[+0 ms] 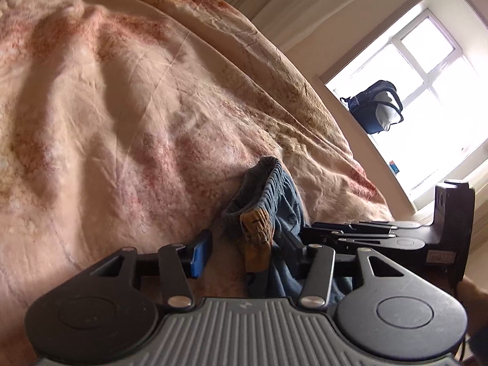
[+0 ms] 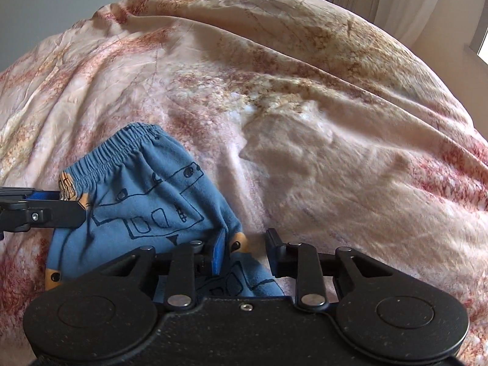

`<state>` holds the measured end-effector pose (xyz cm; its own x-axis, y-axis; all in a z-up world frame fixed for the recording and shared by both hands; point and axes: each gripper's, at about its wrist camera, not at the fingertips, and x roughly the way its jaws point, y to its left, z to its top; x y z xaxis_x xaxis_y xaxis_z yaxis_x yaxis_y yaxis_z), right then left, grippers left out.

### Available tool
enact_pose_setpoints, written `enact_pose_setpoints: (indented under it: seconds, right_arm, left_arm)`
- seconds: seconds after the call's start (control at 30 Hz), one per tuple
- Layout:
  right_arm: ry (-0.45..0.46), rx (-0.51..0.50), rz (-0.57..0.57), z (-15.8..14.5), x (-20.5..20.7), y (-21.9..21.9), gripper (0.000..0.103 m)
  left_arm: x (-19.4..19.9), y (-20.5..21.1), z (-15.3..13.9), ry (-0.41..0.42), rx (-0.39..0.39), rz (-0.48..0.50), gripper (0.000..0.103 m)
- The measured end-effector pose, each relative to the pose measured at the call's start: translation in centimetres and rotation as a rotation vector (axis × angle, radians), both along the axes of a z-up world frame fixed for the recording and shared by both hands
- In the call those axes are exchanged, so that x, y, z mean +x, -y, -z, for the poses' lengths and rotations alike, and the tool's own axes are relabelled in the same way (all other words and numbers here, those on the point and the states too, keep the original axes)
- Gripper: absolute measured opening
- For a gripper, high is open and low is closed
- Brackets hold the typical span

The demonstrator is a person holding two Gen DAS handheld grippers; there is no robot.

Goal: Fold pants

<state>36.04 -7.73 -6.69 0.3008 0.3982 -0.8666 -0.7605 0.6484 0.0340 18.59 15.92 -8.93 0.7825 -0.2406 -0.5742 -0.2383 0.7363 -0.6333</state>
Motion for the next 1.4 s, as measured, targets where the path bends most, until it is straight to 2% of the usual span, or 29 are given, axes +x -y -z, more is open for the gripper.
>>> enact_pose_setpoints:
  seconds: [0.03,0.07,0.1,0.3,0.37,0.47,0.63,0.73,0.8,0.87,0.93,1.0,1.1,1.17,1.23,1.3,1.37,1.4]
  right_arm:
    - [-0.003,0.005,0.006,0.0,0.0,0.0,0.032]
    - [-0.002,0.006,0.011,0.0,0.0,0.0,0.032]
    - [0.004,0.005,0.013,0.0,-0.2,0.0,0.032]
    - [0.040,-0.009,0.022,-0.1,-1.0,-0.2,0.033]
    - [0.038,-0.008,0.030,-0.1,-1.0,-0.1,0.033]
    - [0.047,-0.017,0.028,-0.1,-1.2,-0.3,0.034]
    - [0.041,-0.025,0.029,-0.1,-1.0,-0.4,0.036]
    - [0.042,-0.026,0.028,-0.1,-0.9,-0.4,0.037]
    - [0.041,-0.024,0.033,-0.1,-0.9,-0.4,0.038]
    - [0.044,-0.024,0.039,-0.2,-0.9,-0.3,0.039]
    - [0.051,-0.028,0.045,-0.4,-1.0,-0.4,0.040]
    - [0.077,-0.013,0.056,-1.2,-1.3,-0.4,0.044]
    - [0.109,0.127,0.082,-3.5,-1.8,0.0,0.045]
    - [0.114,0.159,0.059,-4.2,-1.7,-0.7,0.049]
    - [0.094,0.122,0.015,-3.7,-1.3,-2.1,0.049]
    - [0.085,0.063,-0.014,-2.5,-0.6,-3.6,0.049]
    - [0.126,-0.019,0.013,-1.1,0.2,-4.5,0.050]
    - [0.136,-0.028,0.040,-0.6,0.7,-4.5,0.053]
  left_arm:
    - [0.1,-0.3,0.1,0.005,-0.026,0.004,0.051]
    - [0.3,-0.6,0.1,0.007,-0.050,0.011,0.036]
    - [0.5,-1.0,0.1,0.013,-0.072,0.019,0.029]
    - [0.9,-1.9,1.0,-0.001,-0.150,0.002,0.028]
    - [1.0,-2.0,1.4,-0.024,-0.167,-0.007,0.039]
    - [1.1,-2.2,1.7,-0.016,-0.196,-0.007,0.047]
    - [1.7,-1.9,1.8,0.007,-0.170,0.016,0.052]
    - [2.1,-2.1,2.1,0.013,-0.199,0.030,0.052]
    - [2.3,-2.4,2.3,0.012,-0.213,0.031,0.046]
    - [2.5,-2.5,2.5,-0.008,-0.198,0.023,0.027]
    - [2.4,-2.7,2.5,-0.019,-0.208,0.013,0.023]
    - [2.1,-2.5,2.0,-0.008,-0.178,0.010,0.021]
    - [1.8,-1.7,0.9,0.013,-0.082,0.020,0.020]
    - [1.6,-1.2,0.4,0.027,-0.043,0.022,0.020]
    - [1.6,-1.1,0.2,0.028,-0.026,0.026,0.020]
    - [1.7,-1.3,0.4,0.017,-0.045,0.021,0.020]
    - [1.7,-1.5,0.7,0.009,-0.064,0.019,0.019]
    - [1.7,-1.5,0.8,0.005,-0.067,0.018,0.019]
